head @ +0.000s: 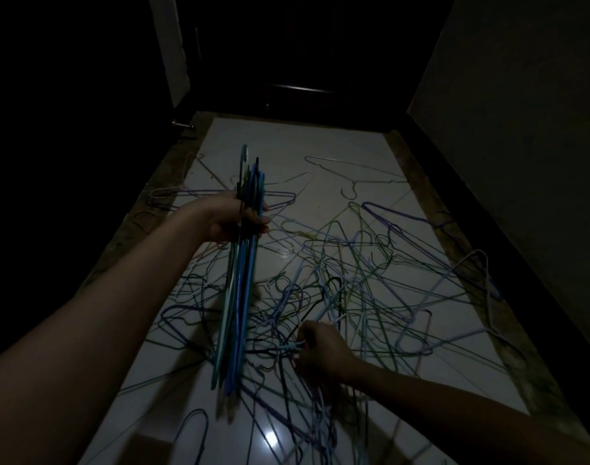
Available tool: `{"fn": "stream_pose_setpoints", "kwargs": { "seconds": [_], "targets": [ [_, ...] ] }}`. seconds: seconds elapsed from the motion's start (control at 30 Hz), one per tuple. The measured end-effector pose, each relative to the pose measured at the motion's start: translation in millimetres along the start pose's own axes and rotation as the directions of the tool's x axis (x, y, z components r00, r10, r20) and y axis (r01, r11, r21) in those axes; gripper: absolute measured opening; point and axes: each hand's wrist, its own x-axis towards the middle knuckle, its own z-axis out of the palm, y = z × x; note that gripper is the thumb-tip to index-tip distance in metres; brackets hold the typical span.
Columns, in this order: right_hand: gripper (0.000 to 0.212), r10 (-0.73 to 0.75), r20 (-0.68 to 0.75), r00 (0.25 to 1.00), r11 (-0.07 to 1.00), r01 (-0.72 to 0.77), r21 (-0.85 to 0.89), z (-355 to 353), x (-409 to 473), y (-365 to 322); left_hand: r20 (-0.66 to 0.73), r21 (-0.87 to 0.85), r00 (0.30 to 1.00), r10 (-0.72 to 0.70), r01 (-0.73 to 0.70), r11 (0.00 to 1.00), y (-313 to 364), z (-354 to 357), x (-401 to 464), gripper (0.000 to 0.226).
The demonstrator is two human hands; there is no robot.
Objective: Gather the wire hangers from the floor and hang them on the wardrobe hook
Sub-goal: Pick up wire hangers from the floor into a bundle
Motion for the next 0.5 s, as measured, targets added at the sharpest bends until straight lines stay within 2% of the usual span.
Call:
{"fn": "stream_pose_setpoints", "kwargs": {
  "seconds": [0.17, 0.3, 0.5],
  "targets": [
    [0.022, -0.058, -0.037, 0.998, 0.998, 0.059, 0.028, -20.8, -4.8, -4.2, -0.006, 0.02, 1.0, 0.014, -0.014, 1.0, 3.2, -2.6, -2.9, 0.019],
    [0.021, -0.043, -0.051, 0.998, 0.997, 0.045, 0.057, -36.5, -6.5, -4.8, -0.018, -0.014, 1.0, 0.026, -0.026, 1.0, 11.2, -10.6, -4.6, 0.016],
    [0.014, 0.021, -0.1, 0.995, 0.956, 0.009, 0.293, -56.8, -12.9, -10.3, -0.033, 0.02, 0.999, 0.041, -0.04, 0.999, 27.8, -24.5, -15.2, 0.015]
  ]
}}
